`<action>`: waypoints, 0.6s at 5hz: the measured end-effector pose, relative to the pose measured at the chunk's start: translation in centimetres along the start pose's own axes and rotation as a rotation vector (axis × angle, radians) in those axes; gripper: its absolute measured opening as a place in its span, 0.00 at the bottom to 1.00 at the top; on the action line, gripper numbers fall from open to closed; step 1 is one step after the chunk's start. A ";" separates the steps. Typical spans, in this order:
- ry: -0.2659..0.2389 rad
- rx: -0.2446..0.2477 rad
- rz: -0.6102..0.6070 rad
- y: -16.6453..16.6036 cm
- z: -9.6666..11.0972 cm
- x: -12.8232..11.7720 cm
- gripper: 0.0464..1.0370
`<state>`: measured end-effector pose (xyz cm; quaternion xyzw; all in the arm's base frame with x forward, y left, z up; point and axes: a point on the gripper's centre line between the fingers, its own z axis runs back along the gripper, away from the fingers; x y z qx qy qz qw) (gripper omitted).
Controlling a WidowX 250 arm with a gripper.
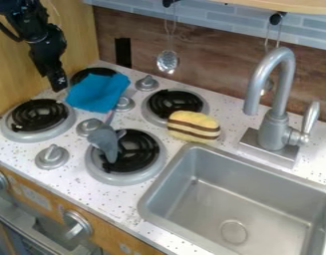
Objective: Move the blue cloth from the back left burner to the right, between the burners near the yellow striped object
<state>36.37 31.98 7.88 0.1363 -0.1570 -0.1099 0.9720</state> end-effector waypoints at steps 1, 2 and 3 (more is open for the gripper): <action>0.024 -0.042 -0.007 -1.3 -1.8 -0.3 0.96; 0.019 -0.094 -0.045 -3.5 -2.5 1.4 0.96; -0.030 -0.117 -0.095 -5.3 -2.4 3.9 0.96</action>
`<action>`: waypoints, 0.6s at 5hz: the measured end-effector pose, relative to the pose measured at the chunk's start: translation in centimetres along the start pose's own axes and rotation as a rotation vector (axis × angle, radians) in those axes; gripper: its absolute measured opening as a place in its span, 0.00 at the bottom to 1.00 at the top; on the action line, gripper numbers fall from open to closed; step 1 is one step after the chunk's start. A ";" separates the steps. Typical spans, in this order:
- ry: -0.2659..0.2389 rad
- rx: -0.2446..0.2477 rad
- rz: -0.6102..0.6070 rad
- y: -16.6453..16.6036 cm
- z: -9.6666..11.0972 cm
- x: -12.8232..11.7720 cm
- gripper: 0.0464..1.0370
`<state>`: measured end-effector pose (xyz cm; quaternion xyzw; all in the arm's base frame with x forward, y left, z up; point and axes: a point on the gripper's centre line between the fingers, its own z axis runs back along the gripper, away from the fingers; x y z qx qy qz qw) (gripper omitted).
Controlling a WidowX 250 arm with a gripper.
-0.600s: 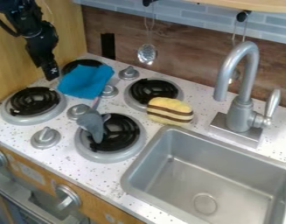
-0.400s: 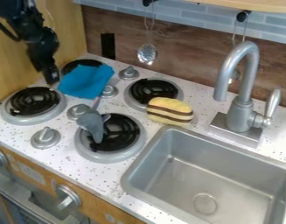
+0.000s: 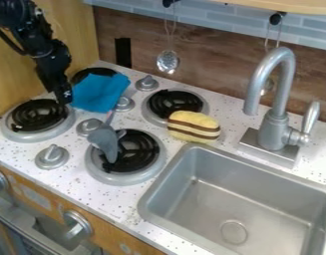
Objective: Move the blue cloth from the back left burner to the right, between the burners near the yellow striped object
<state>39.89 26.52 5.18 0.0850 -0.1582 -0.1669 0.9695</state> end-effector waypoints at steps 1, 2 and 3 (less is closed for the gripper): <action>-0.048 -0.009 -0.060 -1.1 -0.1 2.0 0.96; -0.117 -0.023 -0.092 -1.7 -0.1 3.5 0.96; -0.174 -0.044 -0.112 -2.6 -0.1 5.3 0.96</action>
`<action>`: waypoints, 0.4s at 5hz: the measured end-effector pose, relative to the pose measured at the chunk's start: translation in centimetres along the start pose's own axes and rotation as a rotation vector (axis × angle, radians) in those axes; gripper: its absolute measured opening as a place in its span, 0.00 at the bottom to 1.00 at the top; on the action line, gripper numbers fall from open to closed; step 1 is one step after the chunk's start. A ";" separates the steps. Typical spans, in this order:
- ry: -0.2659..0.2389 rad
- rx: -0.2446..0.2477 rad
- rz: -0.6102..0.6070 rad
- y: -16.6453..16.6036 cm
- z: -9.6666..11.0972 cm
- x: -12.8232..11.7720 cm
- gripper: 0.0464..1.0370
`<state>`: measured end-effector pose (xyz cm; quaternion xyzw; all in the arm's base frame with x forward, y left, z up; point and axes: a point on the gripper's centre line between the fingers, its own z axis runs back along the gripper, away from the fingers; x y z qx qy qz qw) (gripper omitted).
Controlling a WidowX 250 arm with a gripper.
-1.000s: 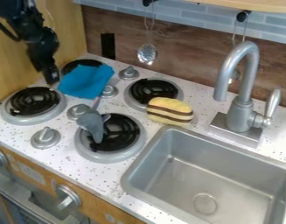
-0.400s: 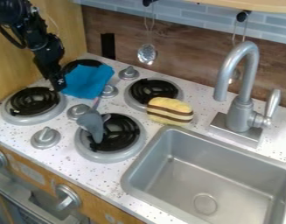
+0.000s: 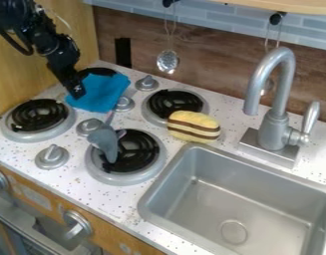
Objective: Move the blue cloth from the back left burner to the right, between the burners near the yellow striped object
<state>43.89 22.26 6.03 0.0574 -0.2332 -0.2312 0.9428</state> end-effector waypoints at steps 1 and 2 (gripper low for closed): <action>-0.017 -0.034 -0.019 -0.9 -2.0 1.1 0.96; -0.034 -0.038 -0.030 -0.9 -3.1 1.8 0.96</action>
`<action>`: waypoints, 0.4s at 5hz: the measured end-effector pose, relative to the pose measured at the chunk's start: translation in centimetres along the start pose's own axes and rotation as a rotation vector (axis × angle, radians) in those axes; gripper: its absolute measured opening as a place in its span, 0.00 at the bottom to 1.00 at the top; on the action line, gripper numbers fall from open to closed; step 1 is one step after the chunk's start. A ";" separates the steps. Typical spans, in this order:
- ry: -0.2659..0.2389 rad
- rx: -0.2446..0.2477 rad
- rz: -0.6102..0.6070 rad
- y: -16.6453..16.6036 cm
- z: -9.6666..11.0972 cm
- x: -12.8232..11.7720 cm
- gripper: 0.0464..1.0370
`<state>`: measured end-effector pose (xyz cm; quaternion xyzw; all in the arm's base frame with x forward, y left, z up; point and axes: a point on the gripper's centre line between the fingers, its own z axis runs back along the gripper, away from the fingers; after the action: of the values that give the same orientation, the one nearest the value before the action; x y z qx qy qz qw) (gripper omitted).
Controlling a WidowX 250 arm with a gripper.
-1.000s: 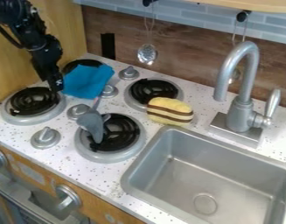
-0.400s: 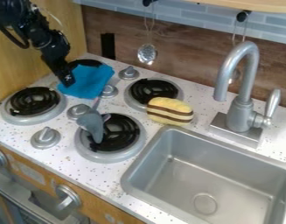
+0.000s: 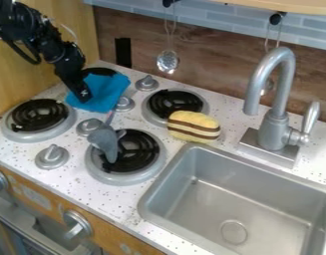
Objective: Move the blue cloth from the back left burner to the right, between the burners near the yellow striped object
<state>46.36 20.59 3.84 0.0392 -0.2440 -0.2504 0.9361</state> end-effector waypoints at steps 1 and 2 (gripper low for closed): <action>-0.004 -0.012 -0.009 -0.1 -1.2 0.2 0.96; -0.027 -0.023 -0.020 -0.3 -1.3 0.6 0.96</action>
<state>47.28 19.93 2.85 0.0276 -0.2534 -0.2631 0.9305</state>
